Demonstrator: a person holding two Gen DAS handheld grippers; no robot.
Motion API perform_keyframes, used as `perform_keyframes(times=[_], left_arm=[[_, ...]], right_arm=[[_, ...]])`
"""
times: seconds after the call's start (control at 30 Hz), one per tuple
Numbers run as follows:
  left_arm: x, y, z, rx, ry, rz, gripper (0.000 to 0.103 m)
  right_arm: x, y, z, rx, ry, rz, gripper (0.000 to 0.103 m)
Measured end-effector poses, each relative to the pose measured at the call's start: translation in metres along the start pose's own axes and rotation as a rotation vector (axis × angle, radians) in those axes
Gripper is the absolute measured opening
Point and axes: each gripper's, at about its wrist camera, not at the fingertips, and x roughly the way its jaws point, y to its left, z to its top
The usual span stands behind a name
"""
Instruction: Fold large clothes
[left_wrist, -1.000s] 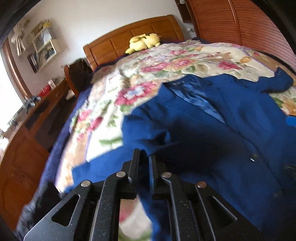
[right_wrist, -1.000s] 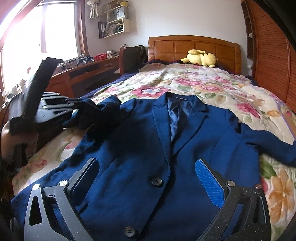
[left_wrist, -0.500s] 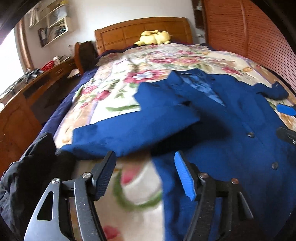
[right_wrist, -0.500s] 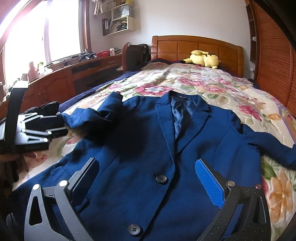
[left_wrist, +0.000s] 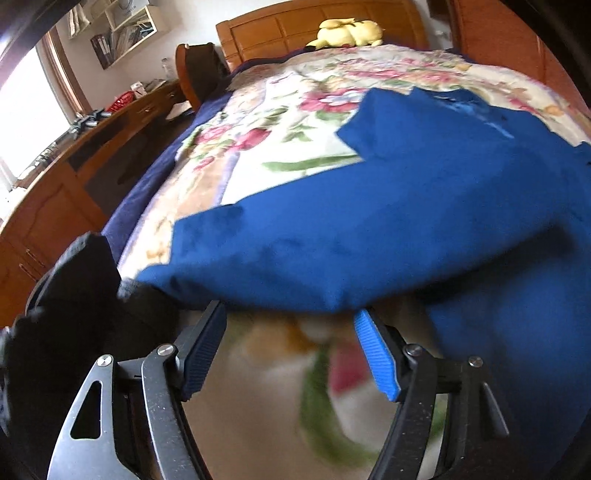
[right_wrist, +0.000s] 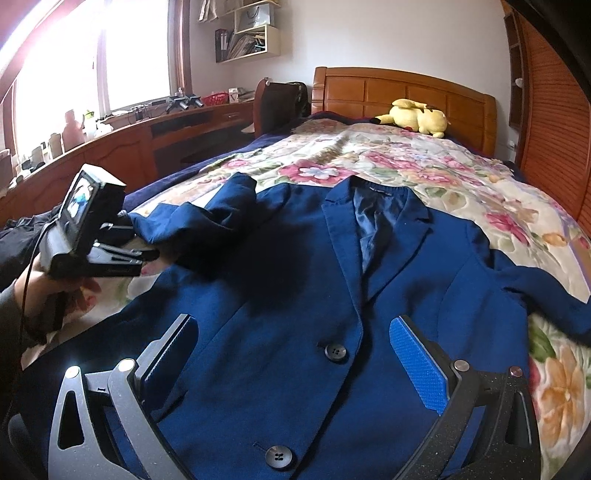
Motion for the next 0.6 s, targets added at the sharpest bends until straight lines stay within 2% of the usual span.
perform_keyframes(times=[0.13,0.2,0.27,0.3,0.33,0.43,0.6], left_arm=[[0.010,0.009,0.009,-0.009,0.005,0.018,0.072],[0.012,0.013,0.011,-0.012,0.006,0.013,0.056],[0.014,0.016,0.008,-0.034,0.018,-0.035,0.021],[0.014,0.016,0.006,-0.039,0.027,-0.069,0.016],[0.012,0.013,0.005,-0.027,0.021,-0.063,0.010],[-0.005,0.009,0.004,0.001,-0.032,-0.029,0.004],[-0.044,0.009,0.019,0.003,-0.115,-0.023,0.003]], right_arm=[[0.002,0.000,0.001,-0.007,0.007,-0.003,0.103],[0.002,0.001,0.001,-0.009,0.009,-0.003,0.103],[0.002,0.002,0.001,-0.011,0.011,-0.003,0.103],[0.002,0.002,0.001,-0.011,0.012,-0.002,0.103],[0.002,0.002,0.001,-0.012,0.013,0.001,0.103],[0.001,0.001,0.001,-0.012,0.013,0.006,0.103],[-0.004,-0.002,0.003,-0.008,-0.002,0.009,0.103]])
